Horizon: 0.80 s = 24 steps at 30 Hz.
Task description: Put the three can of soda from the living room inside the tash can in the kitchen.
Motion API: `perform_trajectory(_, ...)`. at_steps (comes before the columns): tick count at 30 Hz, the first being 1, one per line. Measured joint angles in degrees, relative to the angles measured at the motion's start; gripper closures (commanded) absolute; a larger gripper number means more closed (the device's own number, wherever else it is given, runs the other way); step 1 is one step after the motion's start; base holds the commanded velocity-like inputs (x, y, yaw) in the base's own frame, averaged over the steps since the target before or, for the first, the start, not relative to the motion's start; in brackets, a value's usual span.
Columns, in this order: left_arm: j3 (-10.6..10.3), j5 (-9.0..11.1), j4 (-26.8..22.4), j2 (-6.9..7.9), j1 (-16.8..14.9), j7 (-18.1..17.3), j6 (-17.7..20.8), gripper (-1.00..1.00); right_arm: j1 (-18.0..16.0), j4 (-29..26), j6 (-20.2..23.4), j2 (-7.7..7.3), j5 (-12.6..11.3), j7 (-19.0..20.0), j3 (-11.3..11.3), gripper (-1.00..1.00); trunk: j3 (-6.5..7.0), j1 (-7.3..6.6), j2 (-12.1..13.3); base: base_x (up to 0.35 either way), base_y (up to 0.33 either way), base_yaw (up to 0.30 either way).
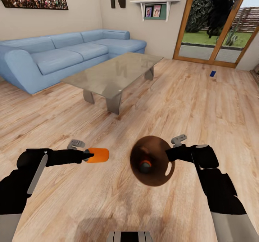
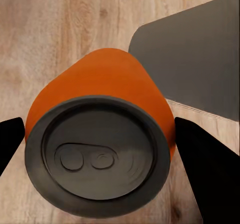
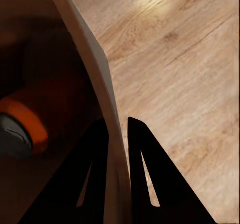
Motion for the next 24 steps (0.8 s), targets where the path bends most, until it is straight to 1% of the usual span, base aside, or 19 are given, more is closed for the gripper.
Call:
perform_trajectory(1,-0.02,0.13,-0.03,0.04,0.0,-1.1,0.0,1.0,-0.03,0.07,0.03,0.0,1.03,0.02,0.02,1.0,0.22,-0.03,0.01,0.0,0.0,0.0)
perform_trajectory(2,-0.04,0.38,-0.34,0.08,-0.01,-3.29,0.0,1.0,-0.39,0.34,0.4,0.01,2.52,0.13,0.06,1.0,0.44,-0.05,0.03,0.0,0.0,0.0)
perform_trajectory(4,-0.04,0.0,-0.88,0.1,-0.01,-4.32,0.0,1.0,-0.67,0.74,-0.21,0.0,5.99,-0.08,0.02,1.0,0.89,-0.1,0.05,0.0,0.0,0.0)
perform_trajectory(5,-0.06,0.2,-1.71,0.11,-0.01,-4.89,0.0,1.0,-0.93,1.27,-0.26,-0.01,6.94,-0.03,0.02,1.0,0.89,-0.1,0.06,0.0,0.0,0.0)
perform_trajectory(6,-0.1,0.11,-2.26,0.11,-0.01,-5.46,0.0,1.0,-1.34,1.79,-0.19,-0.01,7.08,-0.03,0.03,1.0,0.89,-0.1,0.06,0.0,0.0,0.0)
perform_trajectory(7,-0.11,0.03,-2.47,0.11,-0.01,-5.96,0.0,1.0,-1.62,2.12,-0.09,0.0,6.7,0.02,0.04,1.0,0.89,-0.1,0.06,0.0,0.0,0.0)
perform_trajectory(8,-0.13,0.34,-2.89,0.11,-0.02,-8.02,0.0,1.0,-2.41,3.38,0.31,0.01,6.02,0.13,0.07,1.0,0.89,-0.1,0.06,0.0,0.0,0.0)
perform_trajectory(9,-0.13,0.16,-3.1,0.11,-0.02,-9.57,0.0,1.0,-2.78,4.47,0.51,-0.01,5.7,0.19,0.08,1.0,0.89,-0.1,0.06,0.0,0.0,0.0)
perform_trajectory(12,-0.13,0.11,-4.34,0.12,-0.02,-12.4,0.0,1.0,-3.62,7.02,0.19,-0.06,7.07,0.04,0.06,1.0,0.89,-0.09,0.06,0.0,0.0,0.0)
perform_trajectory(14,-0.09,-0.04,-4.96,0.12,-0.06,-13.26,0.0,1.0,-4.12,8.53,-0.03,-0.06,7.63,-0.03,0.05,1.0,0.89,-0.09,0.06,0.0,0.0,0.0)
perform_trajectory(17,-0.06,0.04,-5.36,0.05,-0.17,-14.07,0.0,1.0,-4.66,10.05,0.33,-0.02,6.53,0.01,0.1,1.0,0.89,-0.1,0.06,0.0,0.0,0.0)
perform_trajectory(18,-0.03,0.19,-5.47,-0.06,-0.27,-14.91,0.0,1.0,-4.81,10.53,0.42,-0.01,6.39,0.02,0.13,1.0,0.89,-0.1,0.06,0.0,0.0,0.0)
perform_trajectory(19,0.0,0.44,-5.57,-0.25,-0.6,-17.11,0.0,1.0,-4.94,10.99,0.39,0.0,6.5,-0.02,0.14,1.0,0.89,-0.1,0.06,0.0,0.0,0.0)
perform_trajectory(21,0.05,0.19,-5.6,-0.37,-1.09,-18.98,0.0,1.0,-5.0,11.25,0.11,0.03,7.13,-0.11,0.14,1.0,0.89,-0.1,0.06,0.0,0.0,0.0)
perform_trajectory(24,0.12,0.24,-5.69,-0.48,-2.78,-23.9,0.0,1.0,-5.32,11.67,0.0,0.33,7.33,-0.13,0.48,1.0,0.89,-0.1,0.06,0.0,0.0,0.0)
